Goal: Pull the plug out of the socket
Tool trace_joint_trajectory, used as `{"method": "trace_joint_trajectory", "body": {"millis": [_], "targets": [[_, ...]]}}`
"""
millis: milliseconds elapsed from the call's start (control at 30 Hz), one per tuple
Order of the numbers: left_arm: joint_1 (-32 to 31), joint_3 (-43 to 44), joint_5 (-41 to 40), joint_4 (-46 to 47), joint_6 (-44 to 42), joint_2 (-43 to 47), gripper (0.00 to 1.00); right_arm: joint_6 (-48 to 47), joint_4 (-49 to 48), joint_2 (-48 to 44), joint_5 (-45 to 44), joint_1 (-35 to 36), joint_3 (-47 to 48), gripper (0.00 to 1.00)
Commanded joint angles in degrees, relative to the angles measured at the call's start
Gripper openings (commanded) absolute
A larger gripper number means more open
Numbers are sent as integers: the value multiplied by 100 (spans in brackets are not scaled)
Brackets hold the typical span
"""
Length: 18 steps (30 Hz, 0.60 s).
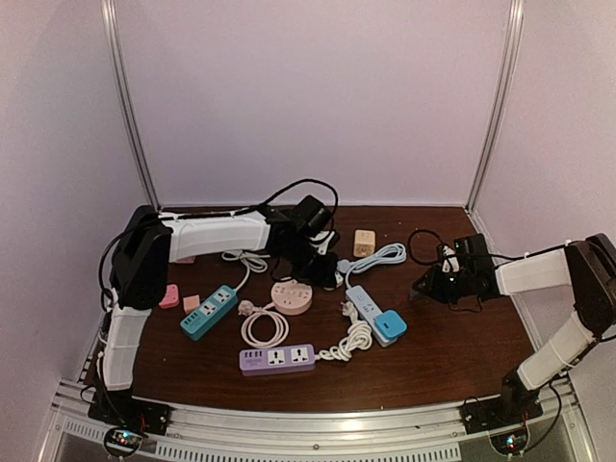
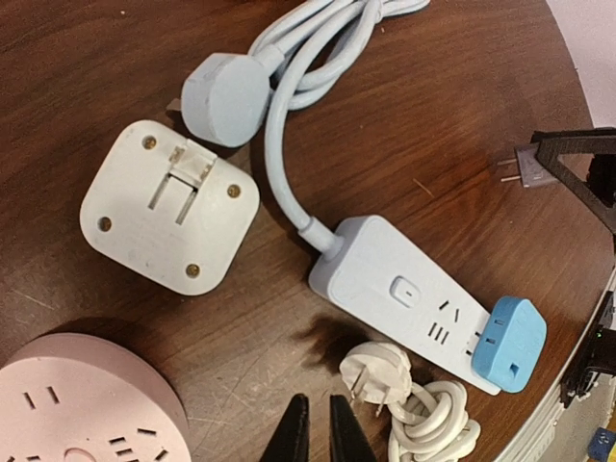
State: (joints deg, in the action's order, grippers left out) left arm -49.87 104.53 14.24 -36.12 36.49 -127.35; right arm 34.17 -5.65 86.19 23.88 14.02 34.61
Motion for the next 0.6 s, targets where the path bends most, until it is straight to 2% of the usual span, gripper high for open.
{"method": "trace_joint_trajectory", "body": {"millis": [0,167,400,567], "targets": [[30,-87,-118,5,-113,266,10,69,-304,72,169,-112,-76,28],[30,-94,-139,8,-111,290,10,55,-114,117,84,-206,-124,34],[24,-105,-137,8,-108,294,11,-25,252,55,-26,-336,-164,49],[22,-92,-138,8,-97,295,11,-162,640,-159,-193,-364,-119,56]]}}
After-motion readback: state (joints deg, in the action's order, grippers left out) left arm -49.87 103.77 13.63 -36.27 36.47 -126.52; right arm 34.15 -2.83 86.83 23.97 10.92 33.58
